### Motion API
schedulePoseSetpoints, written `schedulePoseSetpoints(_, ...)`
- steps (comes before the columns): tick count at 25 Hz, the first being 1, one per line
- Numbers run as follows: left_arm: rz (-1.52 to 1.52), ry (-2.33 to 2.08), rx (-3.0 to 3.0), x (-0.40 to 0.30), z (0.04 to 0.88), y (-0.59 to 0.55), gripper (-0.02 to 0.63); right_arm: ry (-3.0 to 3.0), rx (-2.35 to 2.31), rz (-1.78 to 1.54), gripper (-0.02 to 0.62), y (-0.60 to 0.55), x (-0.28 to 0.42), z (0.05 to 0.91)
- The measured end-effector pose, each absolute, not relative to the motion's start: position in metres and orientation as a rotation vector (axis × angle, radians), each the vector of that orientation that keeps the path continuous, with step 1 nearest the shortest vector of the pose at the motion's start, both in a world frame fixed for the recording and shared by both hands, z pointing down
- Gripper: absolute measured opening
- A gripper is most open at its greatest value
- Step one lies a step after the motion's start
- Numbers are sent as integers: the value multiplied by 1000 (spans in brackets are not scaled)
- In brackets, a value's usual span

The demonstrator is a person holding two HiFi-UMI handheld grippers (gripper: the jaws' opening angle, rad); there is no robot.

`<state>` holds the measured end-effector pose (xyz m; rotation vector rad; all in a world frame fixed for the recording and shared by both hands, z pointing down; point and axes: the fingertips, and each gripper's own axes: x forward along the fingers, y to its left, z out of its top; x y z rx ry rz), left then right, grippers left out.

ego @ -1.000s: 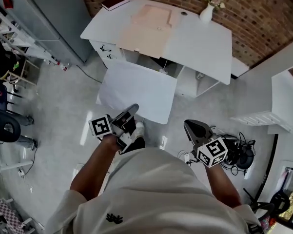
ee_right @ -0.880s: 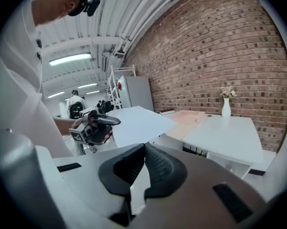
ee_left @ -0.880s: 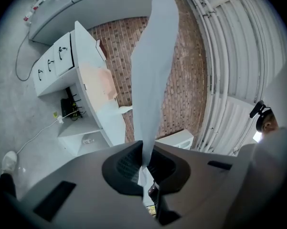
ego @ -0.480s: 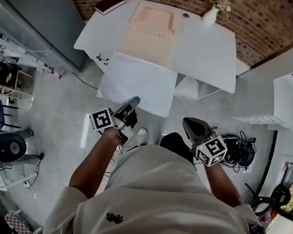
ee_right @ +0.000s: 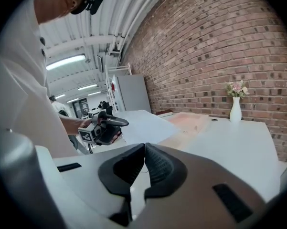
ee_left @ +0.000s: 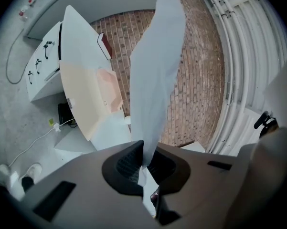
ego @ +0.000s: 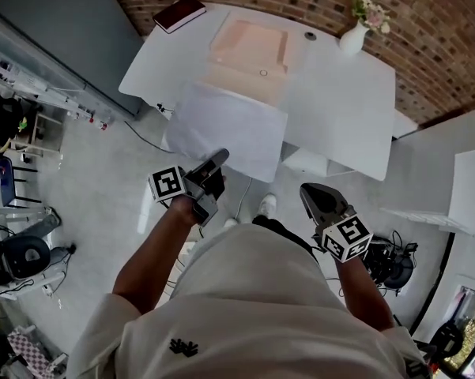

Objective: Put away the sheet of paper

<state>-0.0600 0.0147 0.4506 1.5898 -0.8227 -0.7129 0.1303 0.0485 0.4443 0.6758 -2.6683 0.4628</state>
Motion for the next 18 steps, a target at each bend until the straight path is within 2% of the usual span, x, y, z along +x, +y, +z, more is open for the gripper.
schedulePoseSetpoints(13,-714,-900,1499,-78,474,-118,23,-2679,639,547,29,-75,151,456)
schedulePoseSetpoints(18,-684,-866,1493,-96,484,-166,23,-2652,780,588,29,-117,144,454)
